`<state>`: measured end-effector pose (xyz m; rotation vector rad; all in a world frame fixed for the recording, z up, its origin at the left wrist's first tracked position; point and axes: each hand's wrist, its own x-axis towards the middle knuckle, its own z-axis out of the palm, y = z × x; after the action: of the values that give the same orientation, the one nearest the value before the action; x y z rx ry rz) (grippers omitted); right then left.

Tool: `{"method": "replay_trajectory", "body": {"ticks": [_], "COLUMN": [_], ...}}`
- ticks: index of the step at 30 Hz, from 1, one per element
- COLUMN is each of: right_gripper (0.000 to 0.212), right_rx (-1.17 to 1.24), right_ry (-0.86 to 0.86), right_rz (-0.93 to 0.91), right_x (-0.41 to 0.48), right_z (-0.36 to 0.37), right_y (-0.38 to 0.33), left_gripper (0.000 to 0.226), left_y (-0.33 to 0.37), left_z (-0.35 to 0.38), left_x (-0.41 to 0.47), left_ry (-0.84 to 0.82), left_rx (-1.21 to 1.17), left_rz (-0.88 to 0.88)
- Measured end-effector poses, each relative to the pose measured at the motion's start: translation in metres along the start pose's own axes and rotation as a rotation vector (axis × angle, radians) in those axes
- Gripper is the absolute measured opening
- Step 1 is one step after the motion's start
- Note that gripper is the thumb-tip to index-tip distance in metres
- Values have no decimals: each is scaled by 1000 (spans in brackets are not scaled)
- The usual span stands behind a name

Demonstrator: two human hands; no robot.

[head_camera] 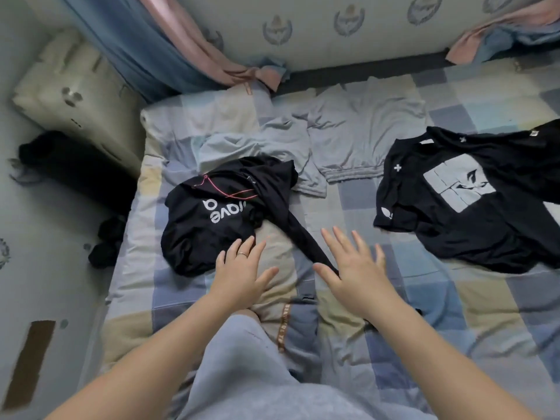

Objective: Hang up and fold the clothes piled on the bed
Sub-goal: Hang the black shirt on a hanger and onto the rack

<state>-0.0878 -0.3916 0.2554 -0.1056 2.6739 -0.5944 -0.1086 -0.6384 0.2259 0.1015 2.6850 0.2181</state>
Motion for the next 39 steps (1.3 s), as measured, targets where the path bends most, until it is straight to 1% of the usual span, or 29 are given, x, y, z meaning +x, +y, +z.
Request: {"method": "replay_trajectory", "body": {"ticks": [4, 6, 10, 12, 16, 20, 22, 25, 26, 27, 28, 29, 31, 32, 33, 36, 37, 39], "right_gripper": [68, 68, 67, 67, 71, 79, 84, 88, 88, 88, 87, 86, 85, 85, 84, 85, 87, 93], "right_rx": [17, 25, 28, 22, -7, -55, -93, -191, -242, -287, -317, -332, -357, -370, -379, -363, -371, -454], "right_ry": [-176, -259, -384, -416, -416, -381, -367, -326, -285, -234, -184, -143, -89, -63, -30, 74, 82, 37], "right_rz": [78, 106, 165, 184, 178, 121, 99, 53, 35, 22, 16, 11, -6, -22, -45, -151, -190, -243], "right_x": [68, 102, 161, 184, 238, 293, 317, 353, 364, 375, 384, 392, 404, 409, 413, 421, 422, 423], "right_z": [48, 71, 120, 141, 173, 197, 208, 223, 227, 229, 230, 230, 228, 227, 225, 220, 218, 215], "right_y": [-51, -72, -99, -106, -111, -114, -116, -123, -126, -130, -133, -138, -145, -149, -154, -169, -172, -177], "left_gripper": [73, 75, 76, 76, 78, 78, 80, 88, 92, 93, 90, 80, 48, 35, 28, 18, 14, 10], "left_y": [-98, -141, -207, -228, -250, -261, -268, -287, -296, -304, -311, -317, -322, -323, -321, -307, -300, -284], "left_z": [27, 38, 60, 71, 86, 96, 101, 99, 96, 94, 92, 91, 95, 96, 97, 98, 99, 104], "left_x": [46, 70, 116, 138, 198, 254, 272, 304, 317, 329, 340, 349, 358, 358, 355, 325, 310, 274], "left_ry": [-209, -285, -354, -356, -263, -135, -28, 212, 248, 241, 197, 138, 55, 39, 27, -5, -21, -79], "left_rx": [-16, -23, -45, -81, -102, -85, -70, -30, -32, -53, -92, -149, -265, -306, -342, -475, -495, -487], "left_rz": [-88, -140, -198, -220, -177, -130, -171, -268, -307, -342, -369, -382, -357, -336, -319, -228, -170, -28]}}
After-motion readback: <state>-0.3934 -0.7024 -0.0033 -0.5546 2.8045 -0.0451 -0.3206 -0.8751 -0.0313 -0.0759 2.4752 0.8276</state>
